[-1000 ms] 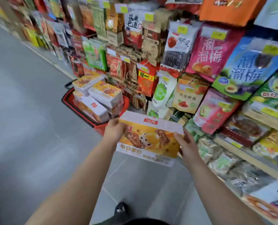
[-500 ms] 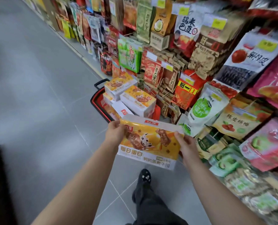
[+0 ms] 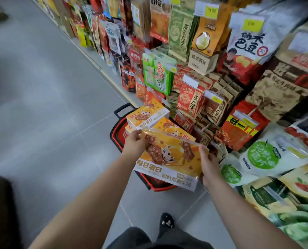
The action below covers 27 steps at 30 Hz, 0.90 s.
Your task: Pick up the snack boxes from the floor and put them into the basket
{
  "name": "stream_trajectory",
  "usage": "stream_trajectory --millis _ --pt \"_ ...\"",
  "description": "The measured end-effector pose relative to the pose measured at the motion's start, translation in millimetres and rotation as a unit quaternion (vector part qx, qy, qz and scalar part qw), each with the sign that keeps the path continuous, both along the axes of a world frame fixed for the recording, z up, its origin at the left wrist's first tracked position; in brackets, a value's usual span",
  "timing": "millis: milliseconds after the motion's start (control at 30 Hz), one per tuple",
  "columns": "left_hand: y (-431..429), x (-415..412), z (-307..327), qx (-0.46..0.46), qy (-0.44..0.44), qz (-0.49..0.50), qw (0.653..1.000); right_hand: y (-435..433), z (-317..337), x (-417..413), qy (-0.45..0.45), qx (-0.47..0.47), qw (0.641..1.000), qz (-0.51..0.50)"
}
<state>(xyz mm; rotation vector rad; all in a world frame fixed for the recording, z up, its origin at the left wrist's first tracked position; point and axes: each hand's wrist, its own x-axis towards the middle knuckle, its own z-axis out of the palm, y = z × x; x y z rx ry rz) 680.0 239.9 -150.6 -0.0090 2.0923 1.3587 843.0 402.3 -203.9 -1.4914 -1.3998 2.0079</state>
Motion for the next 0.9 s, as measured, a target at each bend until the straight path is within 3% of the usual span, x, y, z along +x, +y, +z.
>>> stream_trajectory --millis 167,333,567,900 --pt "30 -67 -7 -0.021 -0.004 -0.03 0.999 22 -17 -55 -0.042 -0.014 0.999 -0.023" --pt "68 -132 -29 -0.047 -0.036 -0.09 0.994 37 -24 -110 -0.139 -0.027 0.989 -0.05" --pt "130 -233 -63 -0.124 -0.058 -0.237 0.962 49 -63 -195 -0.224 -0.061 0.964 -0.13" --pt "184 -314 -120 -0.162 -0.057 -0.31 0.935 73 -90 -271 -0.329 -0.107 0.925 -0.156"
